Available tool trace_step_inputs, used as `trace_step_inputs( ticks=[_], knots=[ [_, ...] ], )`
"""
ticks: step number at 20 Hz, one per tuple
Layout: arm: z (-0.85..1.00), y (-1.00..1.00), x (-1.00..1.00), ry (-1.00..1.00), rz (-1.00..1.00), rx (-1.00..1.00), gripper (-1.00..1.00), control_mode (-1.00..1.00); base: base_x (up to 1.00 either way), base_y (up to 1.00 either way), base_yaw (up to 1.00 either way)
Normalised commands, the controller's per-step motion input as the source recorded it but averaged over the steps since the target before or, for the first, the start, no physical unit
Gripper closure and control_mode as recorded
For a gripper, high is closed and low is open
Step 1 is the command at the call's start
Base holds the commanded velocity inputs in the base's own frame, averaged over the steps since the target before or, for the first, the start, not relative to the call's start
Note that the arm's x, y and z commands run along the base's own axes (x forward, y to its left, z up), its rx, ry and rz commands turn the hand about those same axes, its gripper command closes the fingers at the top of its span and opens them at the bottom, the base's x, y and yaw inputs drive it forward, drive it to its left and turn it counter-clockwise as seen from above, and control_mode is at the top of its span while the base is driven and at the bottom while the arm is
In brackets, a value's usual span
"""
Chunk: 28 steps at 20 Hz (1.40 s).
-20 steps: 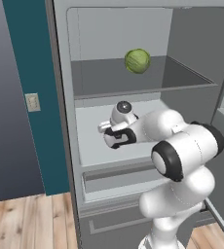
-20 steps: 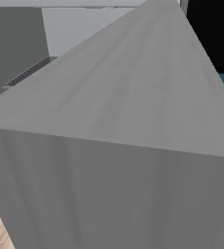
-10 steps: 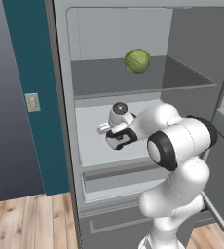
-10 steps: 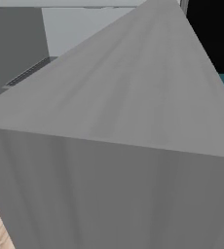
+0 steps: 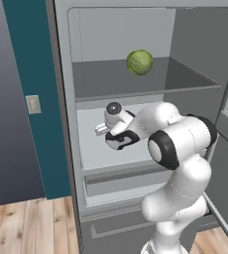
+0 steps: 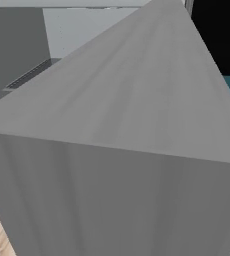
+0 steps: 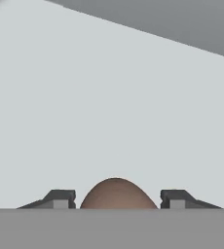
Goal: Pick the egg and butter from the fridge and place them by the bowl for mixing.
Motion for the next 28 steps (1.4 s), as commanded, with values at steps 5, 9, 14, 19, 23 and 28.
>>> trace_step_inputs(
  ticks=[5, 9, 14, 19, 23, 28],
  knots=[
    [0.0, 0.0, 0.0, 0.0, 0.0, 0.0, 1.0, -1.0, 0.0, 0.0, 0.0],
    [0.0, 0.0, -0.11, -0.18, 0.0, -0.02, 1.0, -1.0, 0.0, 0.0, 0.0],
    [0.0, 0.0, -0.03, -0.04, 0.0, 0.0, 1.0, -1.0, 0.0, 0.0, 0.0],
    [0.37, 0.0, -0.49, -0.23, 0.0, 0.0, 1.0, -1.0, 0.0, 0.0, 0.0],
    [0.74, 0.0, -1.0, -0.32, -0.06, 0.0, 1.0, -1.0, 0.0, 0.0, 0.0],
    [0.96, 0.0, -1.0, -0.16, -0.16, 0.05, 1.0, -1.0, 0.0, 0.0, 0.0]
  ],
)
